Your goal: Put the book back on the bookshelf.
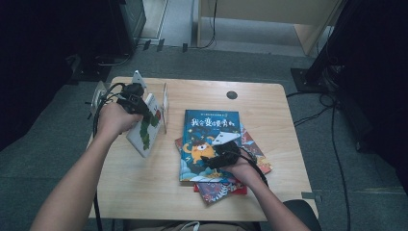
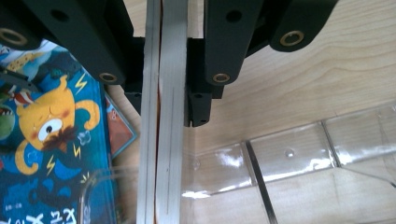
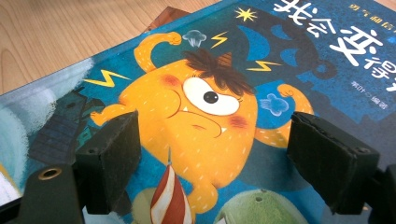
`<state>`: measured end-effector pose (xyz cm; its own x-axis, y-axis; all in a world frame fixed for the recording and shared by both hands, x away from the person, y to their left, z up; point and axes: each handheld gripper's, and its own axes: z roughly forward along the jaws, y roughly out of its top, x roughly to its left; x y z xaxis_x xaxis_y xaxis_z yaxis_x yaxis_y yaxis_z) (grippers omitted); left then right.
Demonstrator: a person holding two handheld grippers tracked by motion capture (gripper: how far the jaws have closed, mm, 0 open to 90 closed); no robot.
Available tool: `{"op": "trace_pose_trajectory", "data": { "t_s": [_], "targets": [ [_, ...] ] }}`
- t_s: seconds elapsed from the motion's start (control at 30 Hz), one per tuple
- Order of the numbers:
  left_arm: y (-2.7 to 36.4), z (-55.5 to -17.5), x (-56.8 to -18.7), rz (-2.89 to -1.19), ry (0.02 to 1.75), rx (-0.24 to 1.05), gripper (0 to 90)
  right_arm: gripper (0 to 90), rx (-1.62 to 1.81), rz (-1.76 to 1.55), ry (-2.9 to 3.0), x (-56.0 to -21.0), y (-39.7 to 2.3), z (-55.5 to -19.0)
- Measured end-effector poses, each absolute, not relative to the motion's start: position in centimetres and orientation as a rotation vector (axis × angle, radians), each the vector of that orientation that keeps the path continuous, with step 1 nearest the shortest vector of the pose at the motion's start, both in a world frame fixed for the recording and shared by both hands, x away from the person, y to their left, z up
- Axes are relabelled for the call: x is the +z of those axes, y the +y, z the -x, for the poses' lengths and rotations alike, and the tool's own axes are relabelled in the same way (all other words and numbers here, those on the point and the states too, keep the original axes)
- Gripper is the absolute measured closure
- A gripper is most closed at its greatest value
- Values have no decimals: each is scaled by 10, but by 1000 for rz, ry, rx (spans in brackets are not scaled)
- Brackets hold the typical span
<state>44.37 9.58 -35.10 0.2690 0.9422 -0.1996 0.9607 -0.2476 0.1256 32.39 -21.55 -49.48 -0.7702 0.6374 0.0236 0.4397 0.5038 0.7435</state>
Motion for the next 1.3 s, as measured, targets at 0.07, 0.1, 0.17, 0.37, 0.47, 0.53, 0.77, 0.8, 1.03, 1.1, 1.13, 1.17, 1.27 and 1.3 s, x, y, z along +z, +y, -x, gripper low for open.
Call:
{"op": "trace_pose_trajectory", "data": {
  "t_s": [0.07, 0.1, 0.17, 0.37, 0.47, 0.53, 0.77, 0.8, 1.03, 1.1, 1.13, 1.17, 1.27, 1.3],
  "targets": [
    [94, -448, -351, -2309, 1779, -124, 777, 172, 1124, -916, 2495, -495, -215, -324],
    [93, -449, -351, -2309, 1780, -127, 777, 172, 1125, -914, 2495, -495, -215, -324],
    [92, -453, -350, -2307, 1788, -118, 777, 172, 1124, -916, 2495, -495, -215, -324],
    [88, -463, -349, -2319, 1790, -98, 776, 172, 1126, -913, 2495, -495, -216, -324],
    [86, -468, -349, -2312, 1801, -94, 777, 172, 1126, -914, 2495, -495, -216, -324],
    [85, -471, -350, -2318, 1808, -89, 777, 172, 1126, -912, 2495, -495, -216, -324],
    [83, -483, -354, -2304, 1838, -84, 777, 172, 1126, -911, 2495, -495, -216, -324],
    [82, -484, -354, -2304, 1839, -82, 776, 172, 1126, -911, 2495, -495, -216, -324],
    [77, -491, -355, -2303, 1832, -66, 776, 172, 1127, -912, 2494, -495, -216, -324],
    [76, -493, -354, -2301, 1835, -66, 776, 172, 1127, -912, 2494, -495, -216, -324],
    [76, -494, -355, -2301, 1834, -66, 776, 172, 1126, -912, 2494, -495, -216, -324],
    [76, -495, -355, -2295, 1840, -65, 776, 172, 1127, -912, 2494, -495, -216, -324],
    [77, -498, -356, -2278, 1854, -65, 776, 172, 1126, -912, 2494, -495, -216, -324],
    [78, -499, -357, -2276, 1857, -68, 776, 172, 1126, -912, 2494, -495, -216, -324]
  ]
}}
